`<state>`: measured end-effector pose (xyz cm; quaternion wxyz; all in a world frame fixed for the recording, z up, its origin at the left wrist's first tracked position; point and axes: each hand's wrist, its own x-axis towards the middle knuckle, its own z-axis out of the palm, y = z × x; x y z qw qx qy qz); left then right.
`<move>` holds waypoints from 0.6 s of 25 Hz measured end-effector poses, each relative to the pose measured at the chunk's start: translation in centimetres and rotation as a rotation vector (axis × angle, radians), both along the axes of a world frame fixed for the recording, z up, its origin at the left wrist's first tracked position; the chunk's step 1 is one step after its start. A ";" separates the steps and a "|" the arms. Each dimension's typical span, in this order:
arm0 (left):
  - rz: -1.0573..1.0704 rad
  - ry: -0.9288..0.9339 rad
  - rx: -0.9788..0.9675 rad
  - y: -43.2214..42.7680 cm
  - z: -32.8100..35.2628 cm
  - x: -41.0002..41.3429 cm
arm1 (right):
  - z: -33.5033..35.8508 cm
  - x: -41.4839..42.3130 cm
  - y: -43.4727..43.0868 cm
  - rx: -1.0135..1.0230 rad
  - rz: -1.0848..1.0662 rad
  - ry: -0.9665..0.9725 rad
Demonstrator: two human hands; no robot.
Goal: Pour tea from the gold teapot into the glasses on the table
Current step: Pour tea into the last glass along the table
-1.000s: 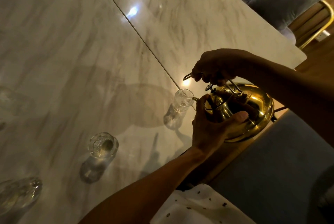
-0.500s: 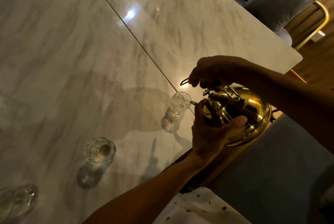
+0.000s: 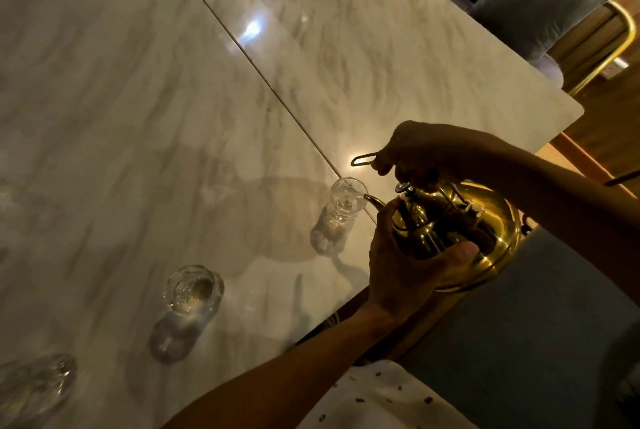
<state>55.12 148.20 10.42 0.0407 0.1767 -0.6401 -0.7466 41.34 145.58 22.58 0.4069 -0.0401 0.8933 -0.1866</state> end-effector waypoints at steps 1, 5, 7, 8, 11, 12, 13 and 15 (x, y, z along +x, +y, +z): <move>-0.011 0.010 -0.017 0.0 -0.2 0.2 | -0.1 0.2 0.5 -0.001 -0.011 0.009; -0.024 0.064 -0.123 0.0 -0.9 0.6 | -0.6 0.9 2.3 -0.046 -0.074 0.011; -0.034 0.071 -0.181 0.2 -1.4 0.7 | -0.9 1.3 3.3 -0.071 -0.124 0.009; -0.045 0.063 -0.209 0.3 -1.7 0.8 | -1.0 1.5 3.8 -0.083 -0.152 0.010; -0.103 0.018 -0.319 0.7 -3.0 1.3 | -1.5 2.3 5.2 -0.152 -0.222 -0.005; -0.119 0.004 -0.345 0.7 -3.4 1.4 | -1.6 2.5 5.6 -0.178 -0.230 -0.006; -0.129 -0.006 -0.363 0.7 -3.8 1.6 | -1.8 2.8 5.9 -0.199 -0.232 -0.002; -0.133 -0.009 -0.390 0.7 -4.4 1.7 | -2.0 3.2 6.5 -0.247 -0.235 0.001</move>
